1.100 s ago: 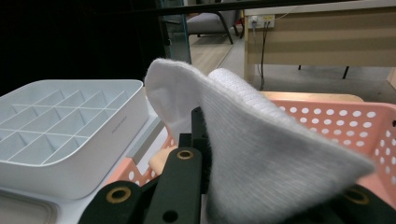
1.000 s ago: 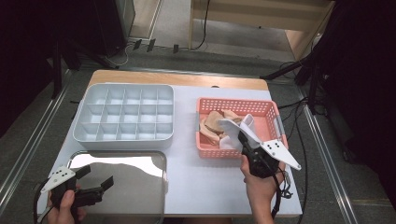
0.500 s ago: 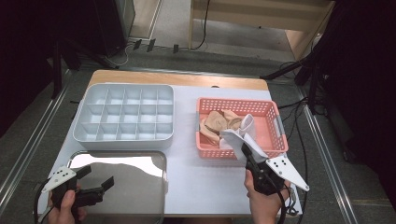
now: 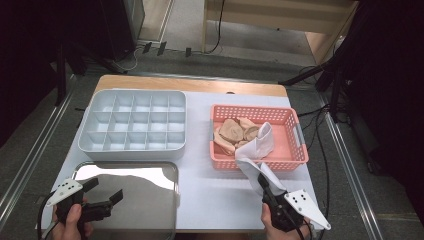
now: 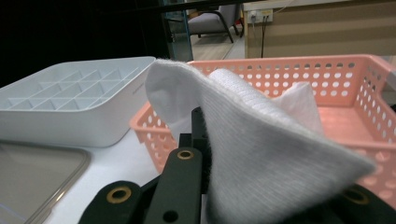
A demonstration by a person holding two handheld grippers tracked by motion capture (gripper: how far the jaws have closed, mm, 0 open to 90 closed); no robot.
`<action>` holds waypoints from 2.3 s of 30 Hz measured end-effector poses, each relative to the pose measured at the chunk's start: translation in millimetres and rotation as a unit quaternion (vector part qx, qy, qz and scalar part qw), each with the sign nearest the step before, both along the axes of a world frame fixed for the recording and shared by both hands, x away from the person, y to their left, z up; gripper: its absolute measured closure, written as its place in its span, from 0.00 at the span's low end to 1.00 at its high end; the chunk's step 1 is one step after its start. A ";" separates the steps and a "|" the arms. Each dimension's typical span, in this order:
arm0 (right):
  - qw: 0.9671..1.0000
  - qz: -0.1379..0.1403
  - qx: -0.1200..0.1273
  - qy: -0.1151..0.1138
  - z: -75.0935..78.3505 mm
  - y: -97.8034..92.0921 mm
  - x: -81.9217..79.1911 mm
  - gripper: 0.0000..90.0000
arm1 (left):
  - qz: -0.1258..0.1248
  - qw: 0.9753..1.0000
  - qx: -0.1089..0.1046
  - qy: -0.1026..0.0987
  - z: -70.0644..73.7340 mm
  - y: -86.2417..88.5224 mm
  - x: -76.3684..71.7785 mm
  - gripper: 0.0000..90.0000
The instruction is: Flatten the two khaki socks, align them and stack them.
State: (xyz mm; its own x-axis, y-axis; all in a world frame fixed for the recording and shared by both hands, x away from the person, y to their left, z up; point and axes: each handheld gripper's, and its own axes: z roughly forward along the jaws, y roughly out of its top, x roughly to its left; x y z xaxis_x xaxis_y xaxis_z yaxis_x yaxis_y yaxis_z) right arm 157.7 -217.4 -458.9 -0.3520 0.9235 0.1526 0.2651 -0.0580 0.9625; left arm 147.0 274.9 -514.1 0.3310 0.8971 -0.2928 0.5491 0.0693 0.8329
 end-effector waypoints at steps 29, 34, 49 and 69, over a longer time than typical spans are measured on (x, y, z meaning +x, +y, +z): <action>0.996 0.064 -0.022 0.051 -53.1 60.5 -6.6 0.96 | -0.009 1.000 0.002 -0.002 0.4 -6.0 -0.7 0.00; 0.995 0.075 -0.022 0.058 -62.8 75.4 -0.6 0.96 | -0.009 1.000 0.001 -0.006 1.1 -7.2 -1.1 0.00; 0.990 0.083 -0.045 0.101 -75.8 93.0 7.1 0.78 | -0.018 1.000 0.000 -0.005 0.6 -16.0 -0.3 0.00; 0.986 0.071 -0.038 0.148 -58.1 44.2 -7.0 0.16 | -0.028 1.000 0.001 -0.008 3.5 -35.0 10.2 0.00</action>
